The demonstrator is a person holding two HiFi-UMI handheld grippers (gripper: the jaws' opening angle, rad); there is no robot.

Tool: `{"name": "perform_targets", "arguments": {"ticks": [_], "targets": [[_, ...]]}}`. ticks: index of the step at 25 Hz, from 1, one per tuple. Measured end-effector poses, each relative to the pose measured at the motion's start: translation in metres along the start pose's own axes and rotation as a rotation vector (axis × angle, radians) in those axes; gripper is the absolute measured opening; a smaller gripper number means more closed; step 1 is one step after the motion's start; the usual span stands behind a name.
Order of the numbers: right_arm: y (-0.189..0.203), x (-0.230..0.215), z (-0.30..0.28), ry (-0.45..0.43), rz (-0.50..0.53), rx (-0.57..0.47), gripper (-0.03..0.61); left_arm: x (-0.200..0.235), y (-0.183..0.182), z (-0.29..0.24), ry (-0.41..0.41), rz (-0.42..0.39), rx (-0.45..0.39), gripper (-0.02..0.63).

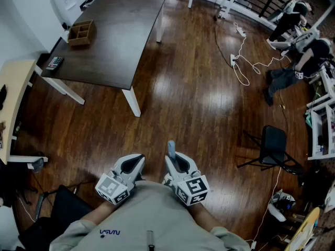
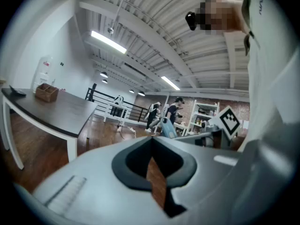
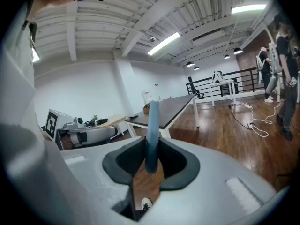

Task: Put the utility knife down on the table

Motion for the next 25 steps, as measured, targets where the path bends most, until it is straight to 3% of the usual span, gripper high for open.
{"name": "perform_targets", "arguments": {"ticks": [4,10,18,25], "targets": [[-0.006,0.038,-0.066,-0.025,0.029,0.014,0.087,0.063,-0.023,0.022,-0.015,0.012,-0.020,-0.002],[-0.004,0.098,-0.153,-0.130,0.082,0.070,0.087,0.132,-0.051,0.066,-0.074,0.014,-0.078,-0.002],[-0.015,0.173,-0.251,-0.329,0.213,0.111,0.087,0.196,-0.093,0.145,-0.278,-0.059,-0.204,-0.002],[-0.010,0.186,-0.324,-0.394,0.202,0.160,0.087,0.218,-0.094,0.189,-0.480,-0.071,-0.274,-0.002]]}}
Point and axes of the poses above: the fingertips, and each gripper's own axes: z backward along the fingers, x to its left, y out of its underside, the point moved 10 cm from there along z, backward along the fingers, and after that the axes turned 14 degrees about -x, right-handed, at the moved point
